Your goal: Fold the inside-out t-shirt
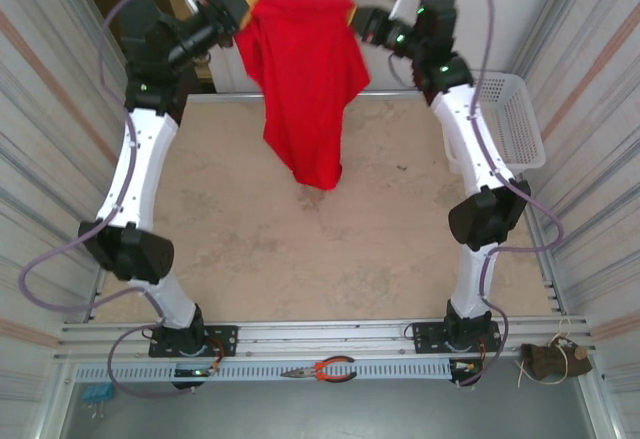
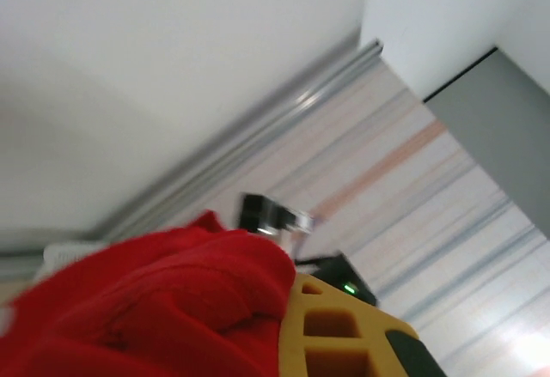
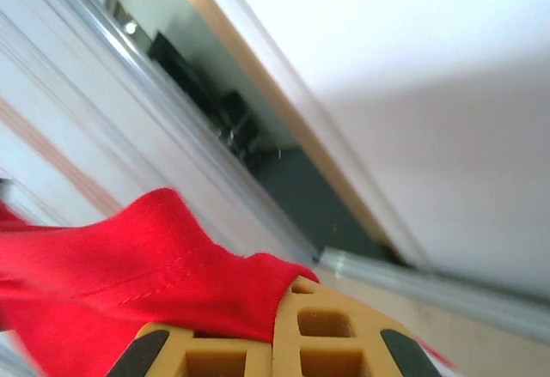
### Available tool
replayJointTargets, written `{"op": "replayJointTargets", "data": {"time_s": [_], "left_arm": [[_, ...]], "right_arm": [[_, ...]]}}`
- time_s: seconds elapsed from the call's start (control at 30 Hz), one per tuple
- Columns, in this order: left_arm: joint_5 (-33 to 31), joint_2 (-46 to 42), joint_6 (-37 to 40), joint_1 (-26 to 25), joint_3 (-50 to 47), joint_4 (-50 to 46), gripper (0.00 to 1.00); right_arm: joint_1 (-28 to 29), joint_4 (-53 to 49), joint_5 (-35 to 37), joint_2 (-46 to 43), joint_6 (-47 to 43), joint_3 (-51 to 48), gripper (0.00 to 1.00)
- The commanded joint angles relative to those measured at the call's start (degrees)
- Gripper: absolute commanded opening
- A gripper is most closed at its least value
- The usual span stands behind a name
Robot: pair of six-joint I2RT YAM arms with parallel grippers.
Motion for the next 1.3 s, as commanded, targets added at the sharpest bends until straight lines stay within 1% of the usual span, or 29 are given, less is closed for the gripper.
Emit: {"op": "replayJointTargets", "data": {"time_s": [0.0, 0.03, 0.07, 0.1, 0.13, 0.17, 0.2, 0.27, 0.33, 0.4, 0.47, 0.5, 0.57, 0.6, 0.67, 0.77, 0.8, 0.83, 0.87, 0.9, 0.93, 0.97, 1.0, 1.07, 1.1, 1.2, 1.27], "left_arm": [[-0.2, 6.4, -4.7, 0.0, 16.5, 2.3, 0.00], [0.0, 8.5, -4.1, -0.6, 22.5, 0.5, 0.00], [0.7, 9.5, -3.7, -1.1, 26.0, -0.3, 0.00], [1.5, 9.6, -3.4, -1.7, 27.3, -0.8, 0.00], [2.6, 8.2, -2.8, -2.3, 25.3, -1.0, 0.00], [3.3, 6.2, -1.7, -3.0, 21.2, -1.0, 0.00], [3.2, 2.2, 0.7, -4.0, 14.1, -1.7, 0.00], [0.6, -5.5, 8.2, -6.5, -1.0, -5.6, 0.00], [-0.1, -10.9, 14.7, -8.1, -12.3, -10.2, 0.00], [-0.7, -16.0, 17.2, -9.0, -23.9, -10.6, 0.00], [-2.2, -20.3, 17.6, -9.2, -34.3, -8.5, 0.00], [-3.2, -21.8, 17.9, -9.0, -37.5, -8.6, 0.00], [-3.7, -22.6, 19.2, -8.2, -39.6, -10.2, 0.00], [-3.6, -22.0, 20.4, -7.7, -38.9, -12.3, 0.00], [-3.5, -19.6, 23.3, -7.2, -35.8, -16.3, 0.00], [-3.7, -13.1, 27.3, -7.1, -28.6, -21.3, 0.00], [-3.9, -10.4, 28.3, -7.0, -25.9, -22.9, 0.04], [-3.9, -8.2, 29.1, -6.8, -23.6, -24.2, 0.15], [-3.7, -5.7, 29.6, -6.5, -21.2, -25.3, 0.34], [-3.3, -3.8, 29.8, -6.0, -19.4, -25.8, 0.48], [-3.2, -2.6, 30.1, -5.7, -18.4, -26.3, 0.58], [-3.4, -1.9, 30.4, -5.3, -17.6, -27.0, 0.65], [-3.6, -1.9, 31.1, -5.0, -17.6, -27.4, 0.70], [-4.6, -3.6, 32.4, -4.8, -19.5, -28.4, 0.76], [-4.9, -5.0, 33.1, -4.8, -21.3, -28.4, 0.78], [-6.6, -11.7, 33.1, -5.2, -31.3, -26.3, 0.81], [-9.5, -18.4, 32.8, -6.6, -40.2, -24.0, 0.82]], "right_arm": [[-2.5, -2.8, 1.3, -2.8, 3.0, 7.6, 0.00], [-2.7, -1.8, 1.1, -4.8, 2.9, 5.9, 0.00], [-2.6, -0.6, 1.2, -7.3, 2.4, 2.9, 0.00], [-2.2, 1.0, 1.6, -10.4, 1.9, -1.9, 0.00], [-1.8, 2.9, 1.8, -13.5, 1.5, -7.5, 0.00], [-1.4, 3.9, 1.7, -15.7, 1.1, -12.1, 0.00], [-0.8, 4.3, 1.6, -18.0, 0.9, -17.4, 0.00], [0.4, 6.4, 1.5, -22.2, 1.4, -28.6, 0.00], [2.2, 9.4, 0.9, -26.3, 2.1, -41.3, 0.00], [4.9, 12.3, 1.4, -30.6, 2.9, -53.4, 0.00], [7.8, 14.7, 2.1, -33.0, 5.1, -61.8, 0.00], [9.7, 16.3, 1.7, -33.9, 6.5, -65.2, 0.00], [14.0, 16.6, 4.1, -36.0, 7.0, -70.1, 0.00], [16.3, 16.7, 5.9, -37.1, 6.8, -72.3, 0.00], [19.3, 15.3, 9.1, -38.0, 6.3, -73.4, 0.00], [20.2, 13.4, 11.7, -37.4, 6.8, -72.4, 0.00], [20.0, 12.7, 12.4, -36.8, 7.2, -71.5, 0.00], [19.9, 12.3, 12.8, -36.3, 7.5, -70.8, 0.00], [19.5, 11.9, 13.6, -35.8, 8.1, -70.0, 0.00], [19.2, 11.5, 14.1, -35.4, 8.9, -69.1, 0.00], [18.9, 11.3, 14.6, -35.1, 9.5, -68.5, 0.00], [18.6, 10.8, 15.6, -34.8, 10.1, -67.8, 0.00], [18.2, 10.0, 16.6, -34.6, 10.7, -67.1, 0.00], [17.6, 9.4, 18.1, -34.3, 11.6, -66.4, 0.00], [17.4, 9.0, 18.9, -34.2, 12.2, -66.0, 0.00], [16.9, 7.8, 20.8, -33.4, 13.6, -65.1, 0.00], [16.8, 7.7, 21.6, -32.9, 14.3, -64.9, 0.00]]}}
